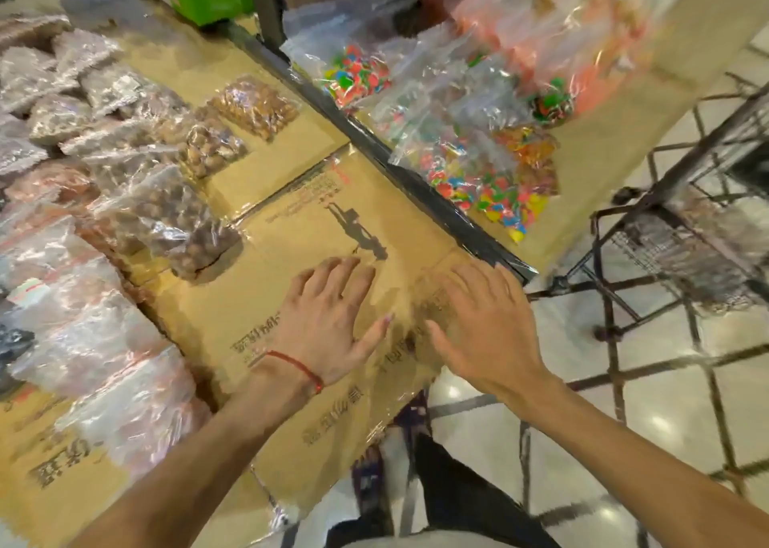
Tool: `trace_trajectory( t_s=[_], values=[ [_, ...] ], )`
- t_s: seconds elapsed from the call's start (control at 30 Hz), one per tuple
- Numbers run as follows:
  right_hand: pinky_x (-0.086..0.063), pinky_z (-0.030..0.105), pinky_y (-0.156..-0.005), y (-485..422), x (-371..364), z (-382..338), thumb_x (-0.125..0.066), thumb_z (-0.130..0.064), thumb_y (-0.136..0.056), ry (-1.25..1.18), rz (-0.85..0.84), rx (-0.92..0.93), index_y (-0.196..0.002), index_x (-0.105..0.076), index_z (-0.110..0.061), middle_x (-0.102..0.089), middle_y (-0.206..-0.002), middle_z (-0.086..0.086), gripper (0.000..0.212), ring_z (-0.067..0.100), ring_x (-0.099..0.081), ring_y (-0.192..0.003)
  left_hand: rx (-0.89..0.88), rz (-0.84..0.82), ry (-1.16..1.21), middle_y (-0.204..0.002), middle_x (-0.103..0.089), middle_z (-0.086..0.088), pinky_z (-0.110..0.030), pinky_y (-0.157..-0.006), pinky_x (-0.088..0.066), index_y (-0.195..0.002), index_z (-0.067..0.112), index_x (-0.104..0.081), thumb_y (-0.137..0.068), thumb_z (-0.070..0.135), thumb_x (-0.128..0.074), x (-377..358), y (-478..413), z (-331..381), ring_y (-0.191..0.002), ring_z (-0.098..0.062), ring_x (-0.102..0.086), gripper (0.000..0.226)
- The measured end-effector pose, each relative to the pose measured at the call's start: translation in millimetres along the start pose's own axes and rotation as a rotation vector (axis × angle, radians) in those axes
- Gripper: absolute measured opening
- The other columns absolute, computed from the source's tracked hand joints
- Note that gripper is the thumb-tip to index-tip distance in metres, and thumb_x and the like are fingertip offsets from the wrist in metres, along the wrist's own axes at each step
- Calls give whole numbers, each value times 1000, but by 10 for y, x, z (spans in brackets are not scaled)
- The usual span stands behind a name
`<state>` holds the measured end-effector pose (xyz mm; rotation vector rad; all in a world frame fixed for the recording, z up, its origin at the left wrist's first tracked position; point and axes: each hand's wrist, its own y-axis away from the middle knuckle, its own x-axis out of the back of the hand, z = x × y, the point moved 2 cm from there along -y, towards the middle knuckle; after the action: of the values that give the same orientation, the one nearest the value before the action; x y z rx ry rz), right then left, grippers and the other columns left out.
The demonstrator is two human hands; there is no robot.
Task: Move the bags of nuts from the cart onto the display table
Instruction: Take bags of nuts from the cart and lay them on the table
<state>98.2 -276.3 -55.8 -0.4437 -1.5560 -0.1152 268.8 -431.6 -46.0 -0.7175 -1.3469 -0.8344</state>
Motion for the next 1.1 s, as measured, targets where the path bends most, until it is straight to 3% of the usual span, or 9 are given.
trace_trajectory(
  t_s=[0.17,0.3,0.5,0.67,0.83,1.1],
  values=[
    [-32,50,-124,651,97,297,-54,-55,-97,47,-57,-177,-141,-64,-15,-64,-141,9,60,32,-53,-138,-175,-73,27,-159,-44,-5,-51,-116,-36,-154,27,-41,-97,71,-23,-63,-145,556,-145,-28,-40,74],
    [-33,53,-124,1113,103,645,-59,-53,-96,80,-49,-328,-139,-64,-14,-63,-143,11,58,34,-51,-141,-347,-96,44,-154,-51,-8,-53,-110,-42,-149,25,-48,-96,66,-33,-116,-302,1075,-140,-33,-47,70],
    [-29,53,-124,1764,157,1318,-57,-52,-98,138,-33,-572,-140,-64,-16,-63,-144,9,55,32,-51,-141,-576,-115,-54,-151,-53,-9,-50,-110,-45,-150,21,-51,-98,65,-28,-212,-662,2012,-138,-32,-50,71],
    [-35,53,-119,2220,321,2223,-51,-50,-97,163,-6,-699,-134,-65,-15,-65,-138,11,53,36,-56,-134,-685,-104,-41,-147,-58,-11,-49,-107,-47,-142,18,-60,-98,62,-35,-373,-1003,2945,-134,-34,-55,67],
    [-29,48,-119,2651,482,3178,-51,-49,-101,185,3,-761,-133,-67,-16,-67,-134,10,49,34,-57,-132,-756,-86,-2,-145,-58,-10,-48,-102,-46,-140,17,-61,-96,58,-49,-511,-1330,3989,-132,-35,-54,62],
    [-40,53,-120,3058,681,4439,-41,-52,-101,180,-7,-835,-132,-70,-15,-70,-132,9,56,34,-60,-131,-801,-105,-61,-143,-58,-5,-47,-106,-47,-140,23,-57,-96,62,-42,-660,-1844,5313,-137,-29,-51,60]
  ],
)
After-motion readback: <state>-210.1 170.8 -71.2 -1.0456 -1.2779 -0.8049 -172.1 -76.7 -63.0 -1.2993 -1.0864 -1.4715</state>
